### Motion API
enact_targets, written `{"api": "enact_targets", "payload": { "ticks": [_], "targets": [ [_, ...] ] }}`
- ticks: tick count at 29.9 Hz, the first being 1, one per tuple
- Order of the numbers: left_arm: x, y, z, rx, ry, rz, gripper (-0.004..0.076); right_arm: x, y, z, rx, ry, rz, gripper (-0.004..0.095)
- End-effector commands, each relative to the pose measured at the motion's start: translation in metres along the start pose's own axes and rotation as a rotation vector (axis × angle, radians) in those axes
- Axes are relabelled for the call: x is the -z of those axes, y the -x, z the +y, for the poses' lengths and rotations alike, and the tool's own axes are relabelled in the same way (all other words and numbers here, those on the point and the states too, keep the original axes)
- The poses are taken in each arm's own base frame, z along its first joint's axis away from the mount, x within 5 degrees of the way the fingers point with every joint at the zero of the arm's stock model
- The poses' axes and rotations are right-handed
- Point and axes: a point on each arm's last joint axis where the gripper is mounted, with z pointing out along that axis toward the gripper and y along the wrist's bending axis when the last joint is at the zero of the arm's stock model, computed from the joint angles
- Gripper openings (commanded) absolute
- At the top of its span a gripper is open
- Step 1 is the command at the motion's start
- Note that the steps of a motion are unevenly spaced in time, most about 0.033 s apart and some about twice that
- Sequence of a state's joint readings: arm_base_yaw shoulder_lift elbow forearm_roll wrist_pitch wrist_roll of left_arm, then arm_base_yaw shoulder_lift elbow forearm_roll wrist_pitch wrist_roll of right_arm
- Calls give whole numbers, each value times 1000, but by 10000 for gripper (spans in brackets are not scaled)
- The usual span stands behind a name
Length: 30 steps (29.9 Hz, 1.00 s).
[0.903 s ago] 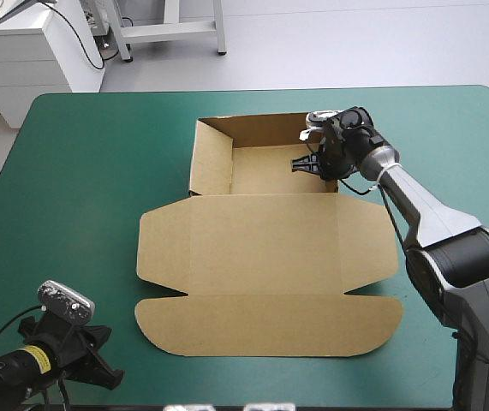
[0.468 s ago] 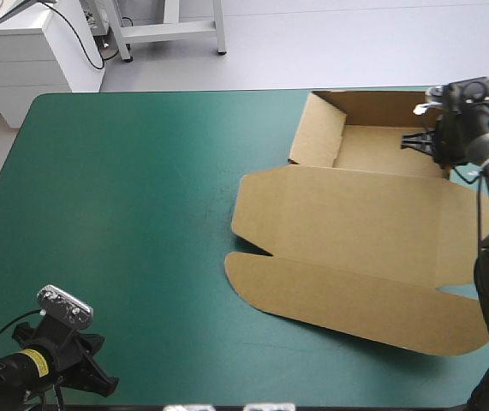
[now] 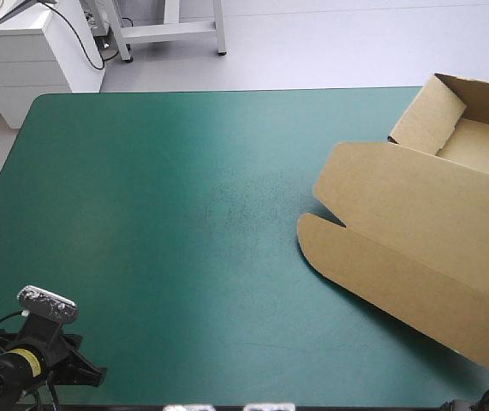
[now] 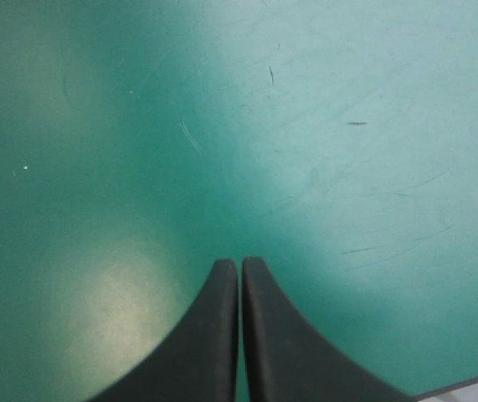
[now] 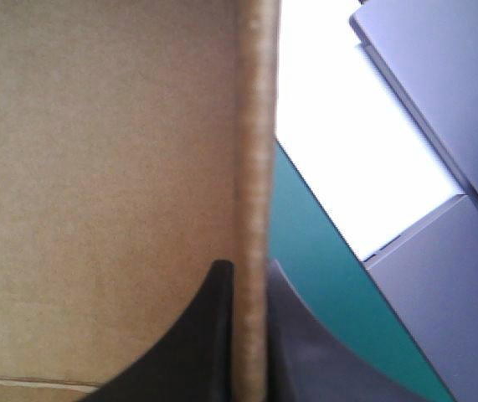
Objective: Fold the box
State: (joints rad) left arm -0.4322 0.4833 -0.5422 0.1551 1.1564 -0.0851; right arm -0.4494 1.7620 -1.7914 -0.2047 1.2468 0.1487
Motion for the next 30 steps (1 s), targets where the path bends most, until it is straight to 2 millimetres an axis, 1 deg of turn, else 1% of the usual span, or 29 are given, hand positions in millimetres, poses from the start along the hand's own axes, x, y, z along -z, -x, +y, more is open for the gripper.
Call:
{"api": "enact_targets", "payload": {
  "ticks": [1,4,6,9,10,12,15,18,20,26,27,29,30],
  "targets": [
    [5,9,1,9,7,-62,-8,28,1,-25,-29,-31,-76,-19],
    [4,8,3,-2,28,-61,-8,27,1,-30,27,-51,-74,31],
    [3,8,5,-9,47,-58,-8,27,1,-29,35,-41,-72,136],
    [1,7,4,-10,48,-52,-8,25,0,-28,47,-33,-66,358],
    [1,7,4,-10,48,-52,-8,25,0,-28,58,-28,-65,414],
    [1,7,4,-10,48,-52,-8,25,0,-26,70,-13,-65,468],
    [1,6,4,-10,49,-44,-8,27,0,-23,58,23,-67,464],
    [1,5,5,-12,50,-35,-8,34,-2,-22,53,55,-81,464],
    [1,4,5,-11,51,-25,-8,40,-3,-23,61,57,-95,465],
    [0,2,6,-22,72,-5,-8,68,-10,-28,105,50,-161,456],
    [-1,1,7,-25,76,-2,-8,73,-11,-28,103,51,-173,438],
    [-4,-1,7,-31,85,10,-8,83,-16,-28,94,78,-194,368],
    [-4,-1,7,-31,85,10,-8,89,-20,-26,100,112,-203,299]
  ]
}}
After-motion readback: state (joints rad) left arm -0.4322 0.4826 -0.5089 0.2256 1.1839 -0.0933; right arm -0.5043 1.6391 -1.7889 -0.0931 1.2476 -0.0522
